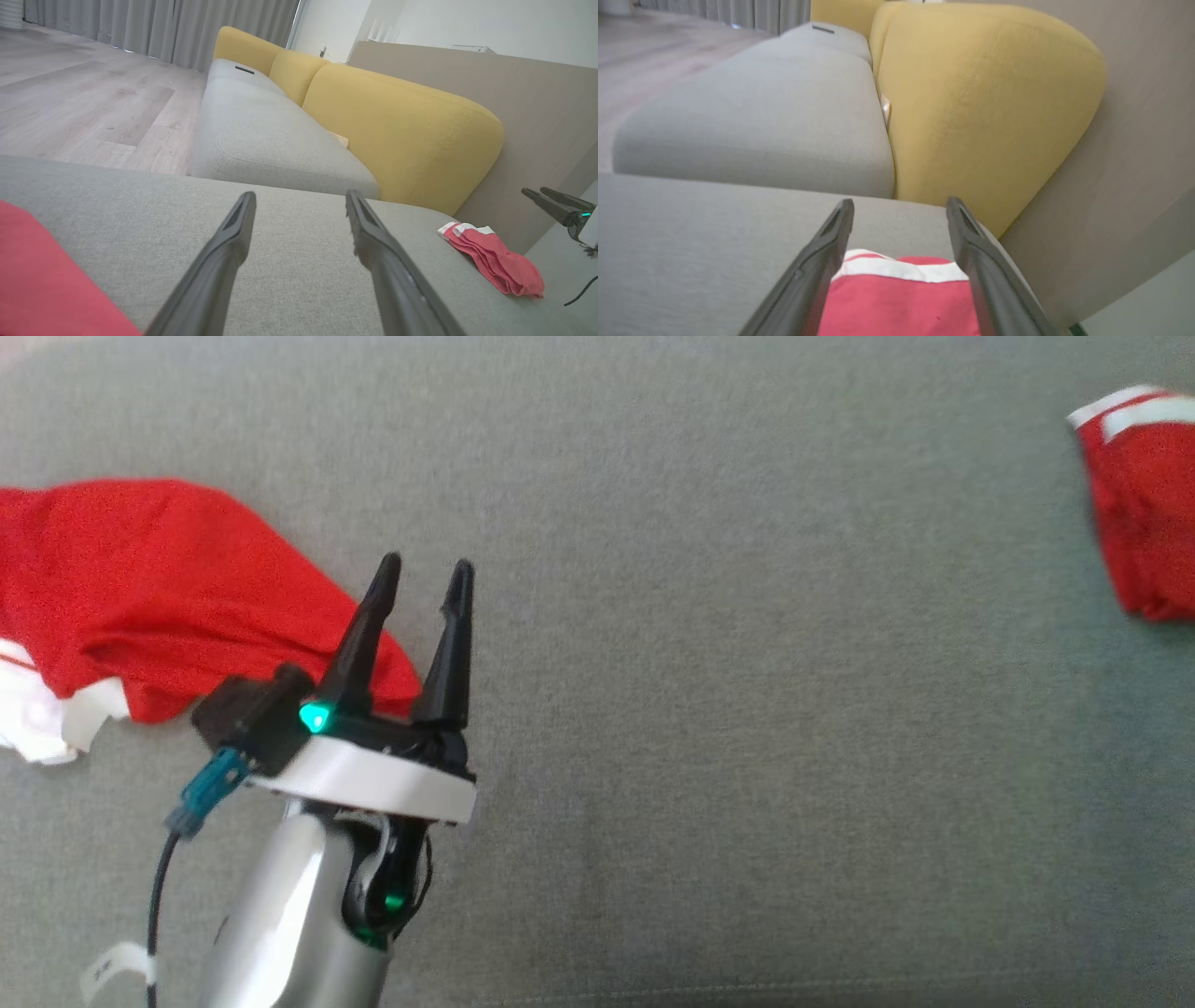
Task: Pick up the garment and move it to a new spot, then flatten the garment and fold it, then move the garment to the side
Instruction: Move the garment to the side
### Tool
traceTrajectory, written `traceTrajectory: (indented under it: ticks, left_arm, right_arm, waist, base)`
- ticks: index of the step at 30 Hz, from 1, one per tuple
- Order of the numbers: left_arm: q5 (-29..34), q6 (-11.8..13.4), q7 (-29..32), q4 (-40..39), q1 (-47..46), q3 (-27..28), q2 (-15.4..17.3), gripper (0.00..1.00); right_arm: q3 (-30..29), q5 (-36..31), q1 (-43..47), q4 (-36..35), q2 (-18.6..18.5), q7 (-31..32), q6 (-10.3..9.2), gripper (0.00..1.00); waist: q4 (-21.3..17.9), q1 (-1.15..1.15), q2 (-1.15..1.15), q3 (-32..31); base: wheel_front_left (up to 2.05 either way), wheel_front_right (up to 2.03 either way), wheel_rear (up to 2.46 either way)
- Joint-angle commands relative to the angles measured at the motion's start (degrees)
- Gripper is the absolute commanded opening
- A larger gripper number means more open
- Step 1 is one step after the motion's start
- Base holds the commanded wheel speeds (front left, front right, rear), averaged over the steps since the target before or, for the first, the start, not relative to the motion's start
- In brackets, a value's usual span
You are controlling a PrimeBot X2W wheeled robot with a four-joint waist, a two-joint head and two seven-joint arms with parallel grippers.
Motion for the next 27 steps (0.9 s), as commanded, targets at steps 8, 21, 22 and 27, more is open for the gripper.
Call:
traceTrajectory:
  ticks: [8, 21, 22, 27]
  left_arm:
    - [0.88, 0.62, -0.29, -3.62, 3.15, 4.46, 0.49, 1.0]
    - [1.34, 0.54, -0.29, -3.59, 9.29, 6.11, 0.49, 1.0]
    - [1.29, 0.55, -0.29, -3.6, 9.86, 6.21, 0.49, 1.0]
    - [1.22, 0.47, -0.29, -3.59, 12.5, 6.26, 0.49, 1.0]
  right_arm:
    - [4.03, 8.8, 12.0, -17.74, 12.46, -4.55, -0.05, 1.0]
    - [5.31, 13.45, 31.57, -29.77, 21.66, -7.93, -0.05, 1.0]
    - [5.59, 14.23, 32.72, -30.05, 21.72, -8.32, -0.05, 1.0]
    - [7.7, 17.71, 37.17, -30.52, 21.77, -10.36, -0.05, 1.0]
  waist:
    - [-1.51, 0.0, 0.0, -7.47]
    - [-0.96, 0.0, 0.0, -12.58]
    - [-0.91, 0.0, 0.0, -12.89]
    - [-0.56, 0.0, 0.0, -14.33]
  base:
    - [0.0, 0.0, 0.0]
    - [0.0, 0.0, 0.0]
    - [0.0, 0.0, 0.0]
    - [0.0, 0.0, 0.0]
